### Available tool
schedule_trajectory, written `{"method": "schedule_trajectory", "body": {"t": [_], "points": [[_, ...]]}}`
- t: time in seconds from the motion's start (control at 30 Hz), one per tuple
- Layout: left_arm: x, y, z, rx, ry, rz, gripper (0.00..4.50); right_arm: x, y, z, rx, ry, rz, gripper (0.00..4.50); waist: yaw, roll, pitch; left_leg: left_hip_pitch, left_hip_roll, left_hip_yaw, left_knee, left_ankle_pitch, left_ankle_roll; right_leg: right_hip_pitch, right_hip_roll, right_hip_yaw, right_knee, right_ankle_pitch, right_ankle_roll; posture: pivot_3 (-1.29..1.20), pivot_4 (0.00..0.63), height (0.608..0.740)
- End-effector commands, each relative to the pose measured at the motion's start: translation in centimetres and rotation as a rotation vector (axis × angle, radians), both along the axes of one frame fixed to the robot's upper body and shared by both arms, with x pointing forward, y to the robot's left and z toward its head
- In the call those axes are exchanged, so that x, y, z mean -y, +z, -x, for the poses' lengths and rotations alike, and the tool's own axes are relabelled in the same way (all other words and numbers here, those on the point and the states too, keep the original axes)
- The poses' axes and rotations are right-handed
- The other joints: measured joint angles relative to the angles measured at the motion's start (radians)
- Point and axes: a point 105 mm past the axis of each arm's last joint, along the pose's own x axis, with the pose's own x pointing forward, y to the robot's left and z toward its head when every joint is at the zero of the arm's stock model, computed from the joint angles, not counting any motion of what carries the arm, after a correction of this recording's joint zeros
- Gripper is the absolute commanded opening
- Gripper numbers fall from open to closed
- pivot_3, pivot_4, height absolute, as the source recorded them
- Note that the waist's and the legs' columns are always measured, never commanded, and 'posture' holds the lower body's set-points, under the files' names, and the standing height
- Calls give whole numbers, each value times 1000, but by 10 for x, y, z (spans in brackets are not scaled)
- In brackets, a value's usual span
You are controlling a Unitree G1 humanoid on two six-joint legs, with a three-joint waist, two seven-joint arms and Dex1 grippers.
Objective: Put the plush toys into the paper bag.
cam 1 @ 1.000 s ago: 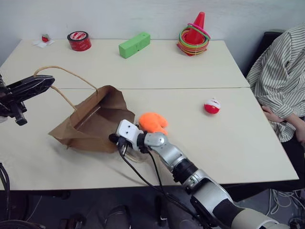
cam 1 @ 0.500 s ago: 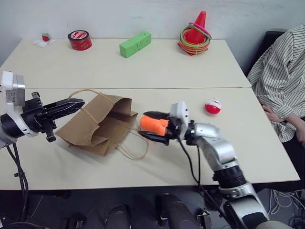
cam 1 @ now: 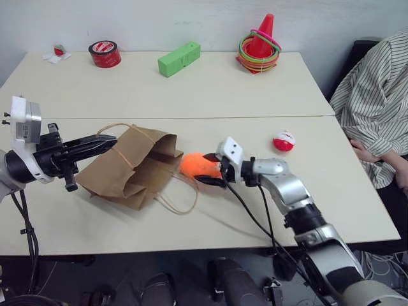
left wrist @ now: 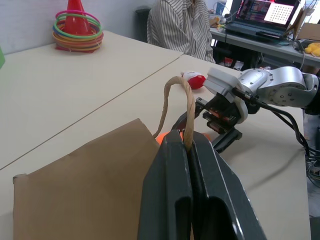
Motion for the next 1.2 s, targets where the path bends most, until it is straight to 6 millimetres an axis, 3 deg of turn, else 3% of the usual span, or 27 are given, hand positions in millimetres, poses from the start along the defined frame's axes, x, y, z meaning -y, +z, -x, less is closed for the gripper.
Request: {"method": "schedule_trajectory", "body": {"t": [0.03,0.2,0.3,0.4,0.6,0.77,1.0,1.1,1.2], "points": [[-1,13,2,55,-1,-27,0,2,8,4,29,57,-20,2483,2,0,0,0,0,0,0,0,0,0,0,0,0,0,0,0,150,740],[4,15,3,57,-21,-23,0,15,28,23,87,202,-34,708,3,0,0,-1,0,0,0,0,0,0,0,0,-1,0,0,0,150,740],[9,17,5,52,-50,-2,0,9,51,40,81,300,-96,3,1,1,1,-1,0,0,0,0,0,0,0,0,-1,0,0,0,150,740],[16,22,7,43,-84,24,0,-8,56,48,63,340,-80,3,1,1,1,0,1,0,0,0,0,0,1,0,0,0,0,0,150,740],[34,25,14,17,-168,27,0,-68,48,39,73,277,-73,3,-1,1,1,0,1,0,0,1,-1,-1,1,0,2,0,0,0,150,740],[45,23,20,-10,-220,25,0,-104,46,31,82,245,-77,3,1,1,1,-2,1,0,1,0,-1,-1,0,0,1,0,0,0,150,740],[52,21,15,6,-231,64,0,-156,34,52,70,342,-38,3,-3,1,1,-2,1,0,0,0,-1,-2,1,0,0,0,0,0,150,740],[54,20,13,13,-233,77,0,-165,21,48,81,304,-37,3,-5,1,1,-2,1,0,1,0,-1,-2,1,0,1,0,0,0,150,740],[52,19,13,14,-225,82,0,-164,22,42,84,275,-115,3,-1,1,1,-2,1,0,1,0,-1,-1,0,0,0,0,0,0,150,740]]}}
